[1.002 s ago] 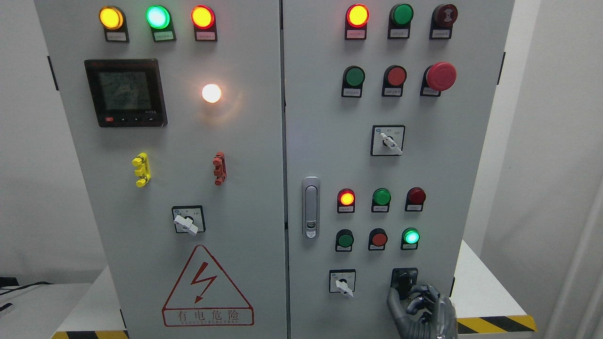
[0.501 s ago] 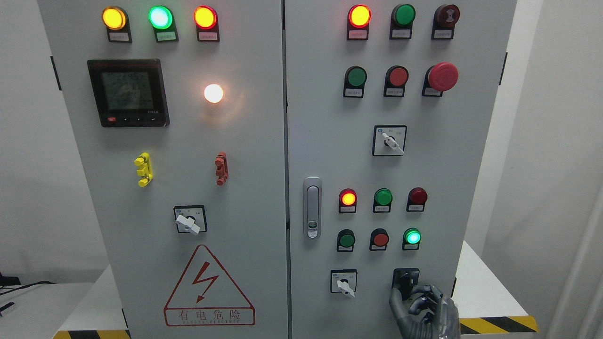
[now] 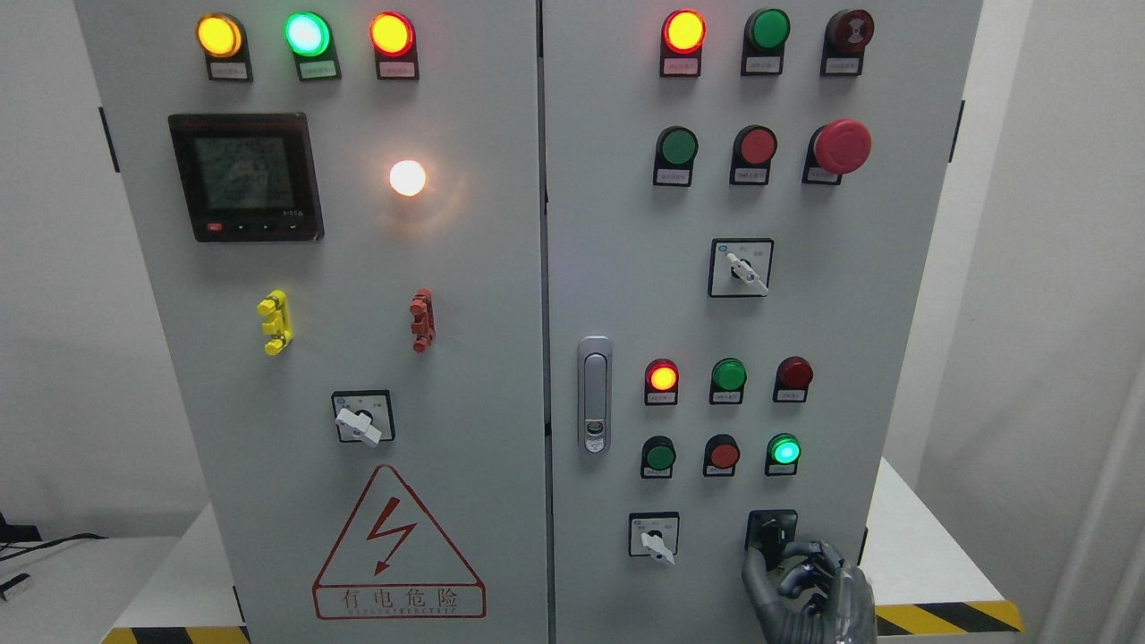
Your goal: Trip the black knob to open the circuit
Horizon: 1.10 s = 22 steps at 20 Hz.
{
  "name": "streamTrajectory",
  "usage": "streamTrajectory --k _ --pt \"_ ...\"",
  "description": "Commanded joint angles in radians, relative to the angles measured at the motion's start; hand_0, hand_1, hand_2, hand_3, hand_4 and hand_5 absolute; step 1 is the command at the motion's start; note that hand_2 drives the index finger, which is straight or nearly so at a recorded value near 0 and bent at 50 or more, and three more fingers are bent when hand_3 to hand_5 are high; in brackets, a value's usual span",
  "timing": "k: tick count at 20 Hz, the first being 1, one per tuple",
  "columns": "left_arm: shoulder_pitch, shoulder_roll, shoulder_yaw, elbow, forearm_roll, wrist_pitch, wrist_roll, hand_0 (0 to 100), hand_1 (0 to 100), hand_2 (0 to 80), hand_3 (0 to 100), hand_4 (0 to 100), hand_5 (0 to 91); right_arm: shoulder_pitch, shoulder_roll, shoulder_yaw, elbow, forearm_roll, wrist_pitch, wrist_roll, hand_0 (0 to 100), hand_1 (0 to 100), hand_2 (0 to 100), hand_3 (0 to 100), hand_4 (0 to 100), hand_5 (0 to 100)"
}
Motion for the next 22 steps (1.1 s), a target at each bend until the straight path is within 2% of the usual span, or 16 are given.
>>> streamTrajectory --k 1,22 --pt "0.000 0.001 0.000 0.000 -0.031 0.000 -0.001 12 39 0.0 0 0 0.0 0.000 0.000 -0.003 0.006 0.001 0.004 0.000 27 75 54 86 83 92" --pt "0.000 -0.001 0.000 0.000 -0.031 0.000 -0.001 12 39 0.0 0 0 0.0 0.000 0.000 -0.015 0.016 0.004 0.004 -0.001 25 75 54 85 82 92"
